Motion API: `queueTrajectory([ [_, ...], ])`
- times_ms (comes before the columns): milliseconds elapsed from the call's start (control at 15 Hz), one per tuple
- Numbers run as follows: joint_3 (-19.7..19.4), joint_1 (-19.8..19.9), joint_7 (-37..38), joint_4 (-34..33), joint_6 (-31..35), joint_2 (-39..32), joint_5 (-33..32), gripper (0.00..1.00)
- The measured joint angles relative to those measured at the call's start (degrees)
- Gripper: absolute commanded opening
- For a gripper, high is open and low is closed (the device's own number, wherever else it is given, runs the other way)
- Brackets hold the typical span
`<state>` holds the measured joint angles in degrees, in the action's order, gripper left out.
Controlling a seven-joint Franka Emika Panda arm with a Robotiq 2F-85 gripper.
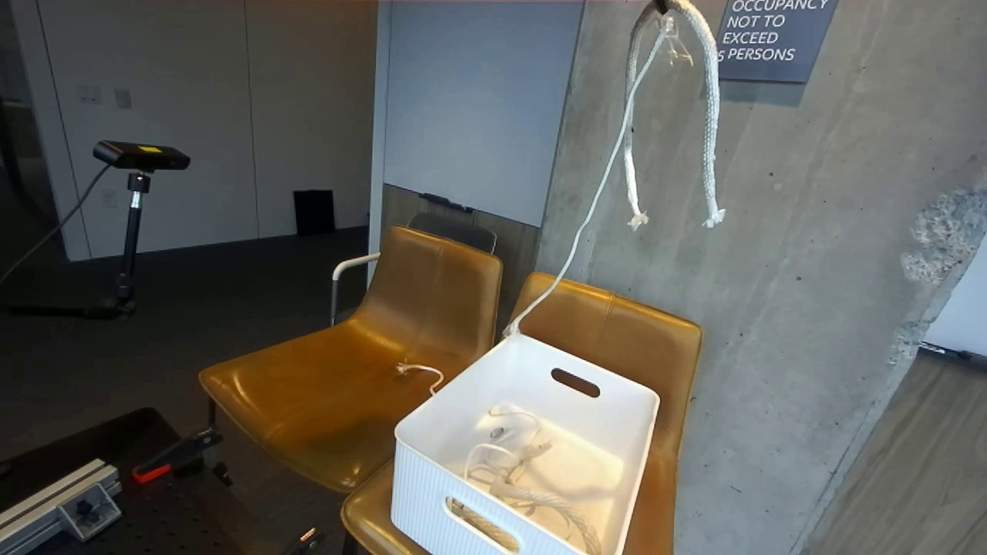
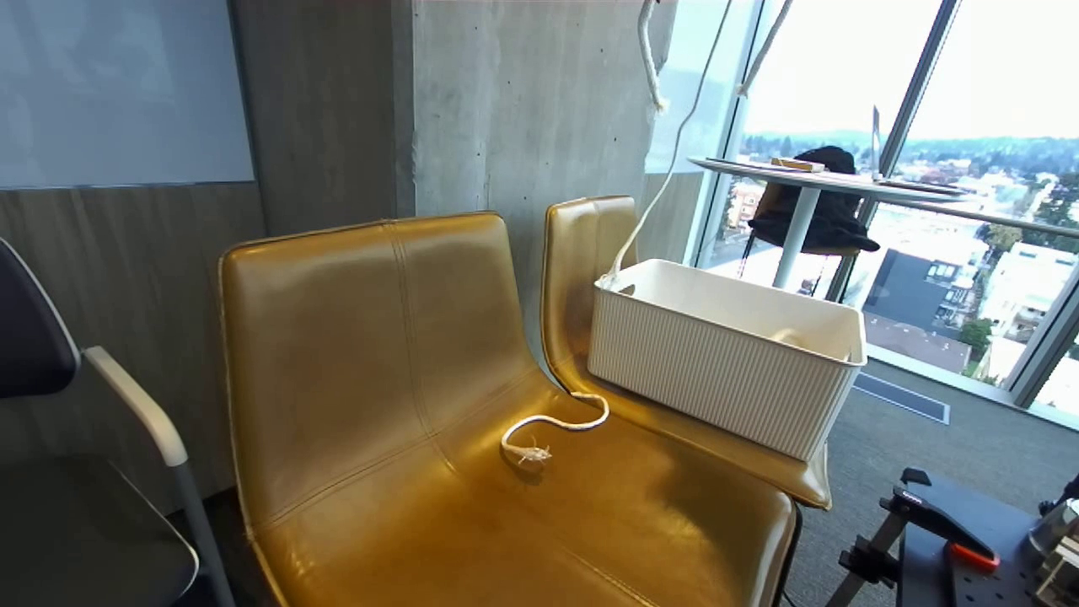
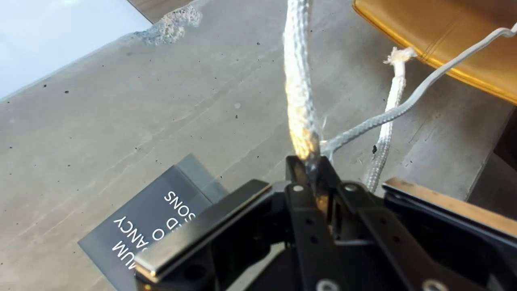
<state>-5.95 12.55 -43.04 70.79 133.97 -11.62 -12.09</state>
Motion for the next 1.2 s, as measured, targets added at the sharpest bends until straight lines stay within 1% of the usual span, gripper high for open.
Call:
queueTrajectory([
  [400,-0.03,0.61,-0.02,-2.86,-1.25,0.25,0.02,0.03],
  [667,-0.03,0.82,-0.03,-0.63,-1.48,0.22,0.82,0.03],
  [800,-0.26,1.36,0.01,2.19,-1.54,0.29,0.75,0.03],
  [933,-1.27,1.82,0.67,6.46,-1.72,0.88,-0.61,0.03],
  [1067,-2.34,2.12,1.79,12.09,-1.83,2.64,-2.4,0.03],
  [1200,-2.77,2.14,2.79,18.64,-1.85,5.55,-2.81,0.03],
])
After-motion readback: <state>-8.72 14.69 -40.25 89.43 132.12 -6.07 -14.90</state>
